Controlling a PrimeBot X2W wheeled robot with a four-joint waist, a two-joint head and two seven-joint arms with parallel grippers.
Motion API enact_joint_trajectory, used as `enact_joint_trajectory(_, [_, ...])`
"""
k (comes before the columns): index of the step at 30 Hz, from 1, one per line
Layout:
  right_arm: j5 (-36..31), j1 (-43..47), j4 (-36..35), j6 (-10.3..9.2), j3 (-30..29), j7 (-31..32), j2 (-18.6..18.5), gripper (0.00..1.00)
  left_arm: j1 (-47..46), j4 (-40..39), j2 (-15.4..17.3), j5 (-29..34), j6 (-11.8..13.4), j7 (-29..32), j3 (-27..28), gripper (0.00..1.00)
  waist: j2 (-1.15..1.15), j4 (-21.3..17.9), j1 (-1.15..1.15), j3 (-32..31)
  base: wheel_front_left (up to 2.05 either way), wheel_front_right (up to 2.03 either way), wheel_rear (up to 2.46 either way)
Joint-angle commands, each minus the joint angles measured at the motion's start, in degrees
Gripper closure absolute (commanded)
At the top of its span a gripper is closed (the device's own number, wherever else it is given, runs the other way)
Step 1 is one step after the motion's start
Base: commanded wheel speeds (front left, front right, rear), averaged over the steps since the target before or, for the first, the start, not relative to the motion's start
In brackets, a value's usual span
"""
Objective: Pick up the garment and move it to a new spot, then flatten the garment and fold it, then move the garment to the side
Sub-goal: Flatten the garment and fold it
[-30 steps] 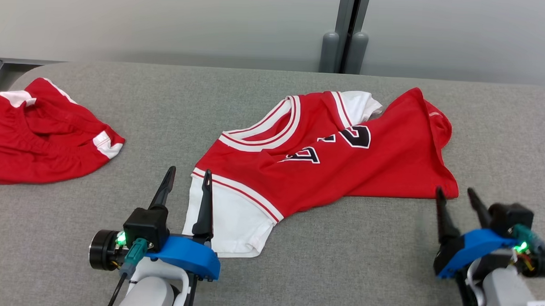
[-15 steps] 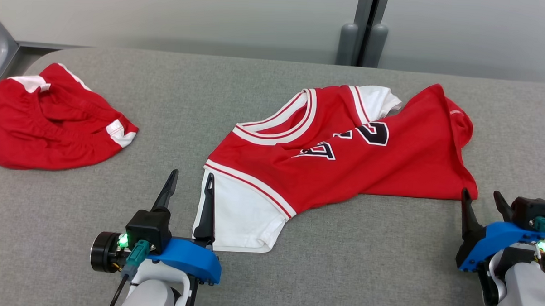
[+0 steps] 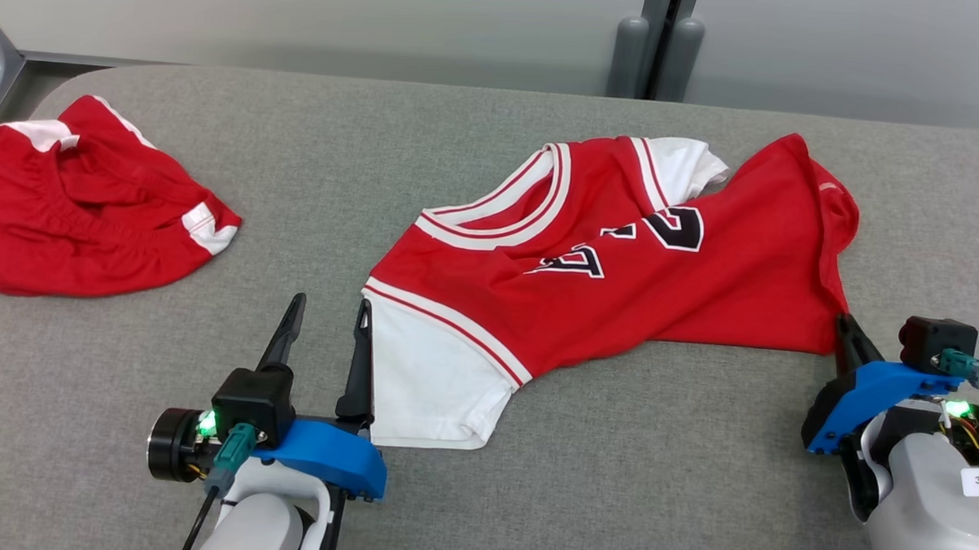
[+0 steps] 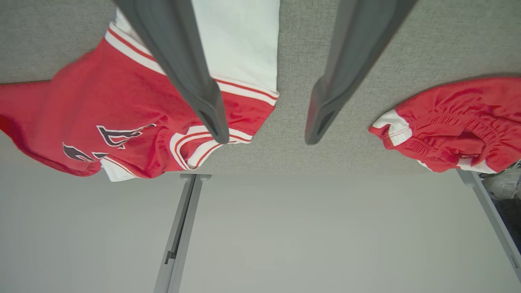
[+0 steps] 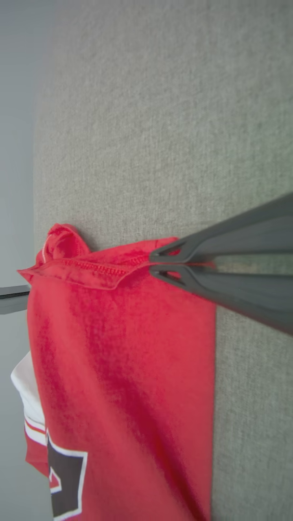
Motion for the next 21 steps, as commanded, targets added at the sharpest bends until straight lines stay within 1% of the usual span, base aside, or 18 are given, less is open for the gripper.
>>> enact_joint_trajectory(1, [0.82, -0.66, -0.01, 0.01, 0.69, -0.98, -0.09, 1.0, -0.3, -0.11, 0.22, 0.02, 0.3, -0.05, -0.03, 0.0, 0.0, -0.54, 0.0, -0.48, 0.0, 0.0, 0.0])
enact_joint_trajectory(6, [4.31, 1.22, -3.45, 0.01, 4.97, -2.04, 1.04, 1.0, 0.53, -0.09, 0.51, -0.4, 0.71, -0.15, -0.01, 0.0, 0.0, -1.81, 0.0, -1.7, 0.0, 0.0, 0.0])
enact_joint_trajectory(7, [4.31, 1.22, -3.45, 0.01, 4.97, -2.04, 1.04, 1.0, 0.53, -0.09, 0.51, -0.4, 0.71, -0.15, -0.01, 0.0, 0.0, -1.81, 0.0, -1.7, 0.0, 0.0, 0.0])
enact_joint_trajectory(10, [7.05, 3.4, -8.01, 0.01, 7.93, -2.2, 1.64, 1.0, 0.88, -0.24, 0.65, -0.53, 0.81, -0.15, 0.05, 0.0, 0.0, -2.75, 0.0, -2.52, 0.0, 0.0, 0.0])
enact_joint_trajectory(11, [8.52, 4.87, -12.29, 0.01, 9.9, -2.25, 1.69, 1.0, 1.29, -0.38, 0.8, -0.7, 1.04, -0.13, 0.09, 0.0, 0.0, -3.31, 0.0, -3.05, 0.0, 0.0, 0.0])
enact_joint_trajectory(12, [9.53, 5.75, -14.5, 0.01, 10.71, -2.25, 1.68, 1.0, 1.49, -0.42, 0.89, -0.79, 1.15, -0.13, 0.16, 0.0, 0.0, -3.6, 0.0, -3.33, 0.0, 0.0, 0.0])
enact_joint_trajectory(13, [9.53, 5.75, -14.5, 0.01, 10.71, -2.25, 1.68, 1.0, 1.49, -0.42, 0.89, -0.79, 1.15, -0.13, 0.16, 0.0, 0.0, -3.6, 0.0, -3.33, 0.0, 0.0, 0.0])
enact_joint_trajectory(14, [11.06, 8.17, -19.7, 0.01, 12.15, -1.56, 1.48, 1.0, 1.84, -0.51, 1.03, -1.01, 1.29, -0.08, 0.29, 0.0, 0.0, -4.15, 0.0, -3.88, 0.0, 0.0, 0.0])
enact_joint_trajectory(15, [11.06, 8.17, -19.7, 0.01, 12.15, -1.56, 1.48, 1.0, 1.84, -0.51, 1.03, -1.01, 1.29, -0.08, 0.29, 0.0, 0.0, -4.15, 0.0, -3.88, 0.0, 0.0, 0.0])
enact_joint_trajectory(17, [12.09, 10.71, -25.5, 0.01, 12.98, -0.33, 1.06, 1.0, 1.92, -0.64, 1.11, -1.12, 1.29, 0.0, 0.35, 0.0, 0.0, -4.59, 0.0, -4.39, 0.0, 0.0, 0.0])
enact_joint_trajectory(21, [13.23, 16.22, -38.46, 0.01, 13.94, 3.6, 1.39, 1.0, 2.57, -0.92, 1.34, -1.57, 1.66, 0.02, 0.54, 0.0, 0.0, -5.46, 0.0, -5.44, 0.0, 0.0, 0.0])
